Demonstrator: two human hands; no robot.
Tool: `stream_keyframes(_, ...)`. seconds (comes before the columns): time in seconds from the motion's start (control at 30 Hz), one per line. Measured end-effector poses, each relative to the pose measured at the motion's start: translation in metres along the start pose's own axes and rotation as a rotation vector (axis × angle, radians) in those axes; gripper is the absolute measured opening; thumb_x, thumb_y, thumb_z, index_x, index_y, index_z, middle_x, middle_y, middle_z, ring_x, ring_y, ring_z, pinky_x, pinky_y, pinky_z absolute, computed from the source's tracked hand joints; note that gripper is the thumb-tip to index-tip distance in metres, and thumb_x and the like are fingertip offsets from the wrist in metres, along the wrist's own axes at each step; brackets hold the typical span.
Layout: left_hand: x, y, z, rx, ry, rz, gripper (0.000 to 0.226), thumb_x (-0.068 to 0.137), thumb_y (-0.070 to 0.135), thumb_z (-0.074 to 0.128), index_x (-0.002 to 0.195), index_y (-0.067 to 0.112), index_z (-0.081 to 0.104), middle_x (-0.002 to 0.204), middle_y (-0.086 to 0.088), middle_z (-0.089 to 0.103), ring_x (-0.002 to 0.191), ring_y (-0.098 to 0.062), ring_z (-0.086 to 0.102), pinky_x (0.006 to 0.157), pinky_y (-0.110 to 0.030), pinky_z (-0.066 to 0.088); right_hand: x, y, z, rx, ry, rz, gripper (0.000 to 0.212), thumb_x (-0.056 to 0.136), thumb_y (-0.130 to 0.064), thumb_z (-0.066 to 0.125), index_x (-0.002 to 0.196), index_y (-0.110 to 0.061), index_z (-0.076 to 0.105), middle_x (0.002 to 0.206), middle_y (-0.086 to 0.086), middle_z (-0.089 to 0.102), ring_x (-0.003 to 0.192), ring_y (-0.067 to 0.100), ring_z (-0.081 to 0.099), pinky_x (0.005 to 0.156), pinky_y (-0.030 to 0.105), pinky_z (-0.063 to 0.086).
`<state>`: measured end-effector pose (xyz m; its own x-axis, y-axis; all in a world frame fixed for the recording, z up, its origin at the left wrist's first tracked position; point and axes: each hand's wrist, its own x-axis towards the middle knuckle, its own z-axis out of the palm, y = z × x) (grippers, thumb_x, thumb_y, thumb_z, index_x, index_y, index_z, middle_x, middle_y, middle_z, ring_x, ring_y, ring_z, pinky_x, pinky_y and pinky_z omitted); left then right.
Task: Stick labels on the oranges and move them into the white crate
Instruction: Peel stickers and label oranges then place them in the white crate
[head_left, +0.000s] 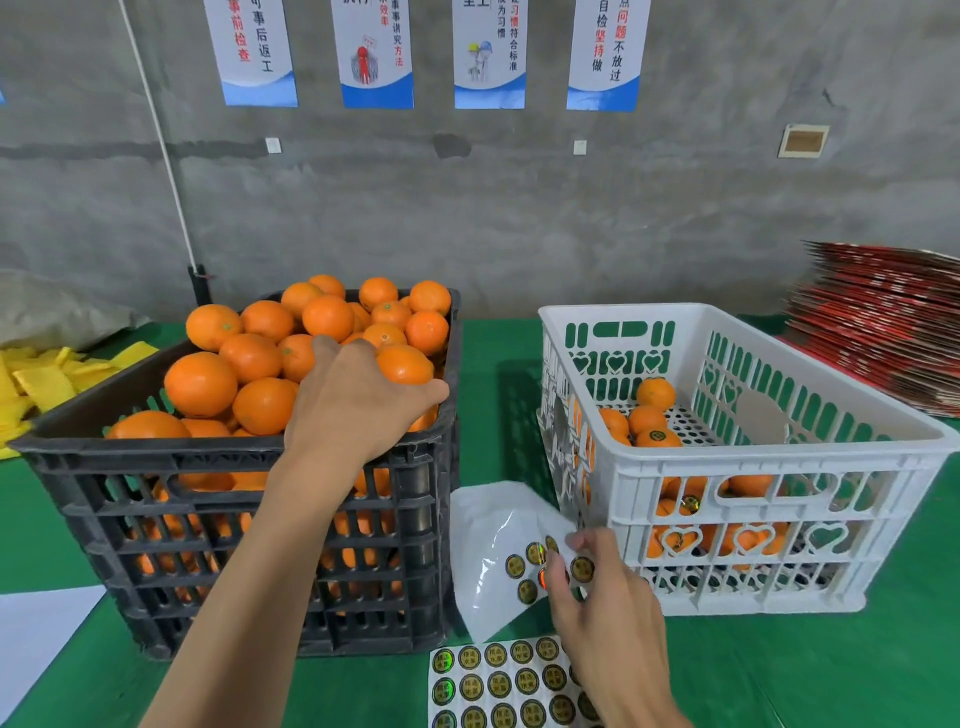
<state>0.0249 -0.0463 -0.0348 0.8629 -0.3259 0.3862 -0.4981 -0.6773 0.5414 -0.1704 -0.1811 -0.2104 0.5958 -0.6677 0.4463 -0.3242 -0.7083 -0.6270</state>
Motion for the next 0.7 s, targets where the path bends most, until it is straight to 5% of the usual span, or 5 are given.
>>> stream_keyframes(0.1, 0.001, -0.001, 0.001, 0.01, 0.005, 0.001, 0.059, 0.066, 0.069, 0.07, 0.088, 0.017, 0.056, 0.114, -0.006, 0.043, 0.083, -0.029, 0.053, 0.063, -0.037, 0.04, -0.002, -0.001, -0.002, 0.186, 0.095, -0.015, 0.022, 0.093, -0.048, 0.06, 0.099, -0.041, 0.04, 0.05, 0.001, 0.055, 0.041, 0.015, 0.05, 0.047, 0.039, 0.049)
stream_keyframes(0.27, 0.0, -0.001, 0.001, 0.024, -0.007, -0.005, 0.06, 0.065, 0.072, 0.069, 0.086, 0.018, 0.054, 0.115, -0.005, 0.041, 0.078, -0.027, 0.052, 0.059, -0.034, 0.038, 0.0, 0.005, 0.002, 0.317, 0.01, 0.143, 0.021, 0.098, -0.041, 0.06, 0.106, -0.039, 0.041, 0.066, 0.015, 0.063, 0.047, 0.033, 0.058, 0.054, 0.056, 0.055)
stream_keyframes(0.47, 0.0, 0.001, -0.001, 0.018, -0.008, -0.006, 0.057, 0.067, 0.069, 0.07, 0.081, 0.017, 0.053, 0.114, -0.006, 0.042, 0.074, -0.023, 0.051, 0.057, -0.034, 0.036, -0.008, 0.019, 0.021, -0.19, -0.245, 0.077, 0.024, 0.102, -0.054, 0.046, 0.118, -0.037, 0.04, 0.086, -0.004, 0.07, 0.082, 0.017, 0.068, 0.076, 0.039, 0.058)
stream_keyframes(0.7, 0.0, 0.001, -0.001, 0.01, -0.007, -0.008, 0.056, 0.07, 0.068, 0.072, 0.081, 0.016, 0.053, 0.117, -0.006, 0.042, 0.072, -0.018, 0.049, 0.055, -0.033, 0.034, -0.002, 0.015, 0.012, -0.455, -0.338, 0.022, 0.049, 0.094, -0.071, 0.046, 0.129, -0.037, 0.049, 0.104, -0.009, 0.071, 0.096, 0.017, 0.07, 0.078, 0.032, 0.057)
